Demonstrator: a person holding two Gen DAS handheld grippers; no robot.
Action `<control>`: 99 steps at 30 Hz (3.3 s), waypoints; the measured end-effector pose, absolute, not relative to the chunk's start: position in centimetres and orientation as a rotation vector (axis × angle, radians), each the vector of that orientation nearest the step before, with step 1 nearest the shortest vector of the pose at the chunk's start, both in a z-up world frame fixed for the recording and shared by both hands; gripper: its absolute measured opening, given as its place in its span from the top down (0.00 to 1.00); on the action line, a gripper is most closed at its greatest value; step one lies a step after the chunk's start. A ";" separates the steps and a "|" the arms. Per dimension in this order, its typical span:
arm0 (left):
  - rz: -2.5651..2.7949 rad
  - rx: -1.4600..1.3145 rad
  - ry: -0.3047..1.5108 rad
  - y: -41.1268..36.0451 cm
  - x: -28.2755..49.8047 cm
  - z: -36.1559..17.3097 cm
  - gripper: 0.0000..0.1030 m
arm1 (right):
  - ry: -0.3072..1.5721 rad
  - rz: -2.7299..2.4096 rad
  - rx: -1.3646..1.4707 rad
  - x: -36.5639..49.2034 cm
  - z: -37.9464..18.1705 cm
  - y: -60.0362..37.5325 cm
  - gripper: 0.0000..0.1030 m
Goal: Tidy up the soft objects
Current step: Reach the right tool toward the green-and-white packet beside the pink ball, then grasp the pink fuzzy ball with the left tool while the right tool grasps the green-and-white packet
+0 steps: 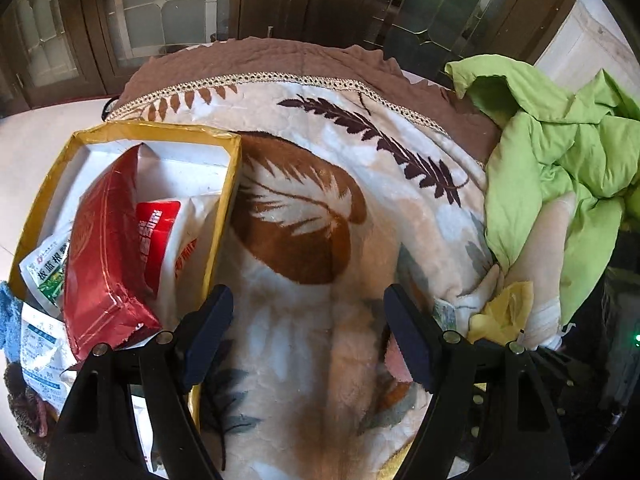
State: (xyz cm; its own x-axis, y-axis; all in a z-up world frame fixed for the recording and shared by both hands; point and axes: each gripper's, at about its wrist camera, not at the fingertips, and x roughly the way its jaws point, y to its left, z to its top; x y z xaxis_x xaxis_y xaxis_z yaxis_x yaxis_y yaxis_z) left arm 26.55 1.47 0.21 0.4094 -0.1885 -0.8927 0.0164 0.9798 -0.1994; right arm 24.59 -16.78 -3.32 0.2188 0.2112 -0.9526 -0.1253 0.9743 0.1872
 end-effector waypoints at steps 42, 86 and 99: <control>-0.425 -0.521 1.372 -6.5 24.7 -4.2 0.27 | 1.296 0.264 -0.138 23.9 -1.3 -20.6 0.61; -0.466 -0.800 1.395 -6.0 25.3 -5.9 0.23 | 1.248 0.369 0.164 22.5 -2.4 -24.2 0.92; -0.519 -1.025 1.321 -5.0 24.8 -6.4 0.29 | 1.215 0.356 0.493 21.5 -3.3 -29.1 0.92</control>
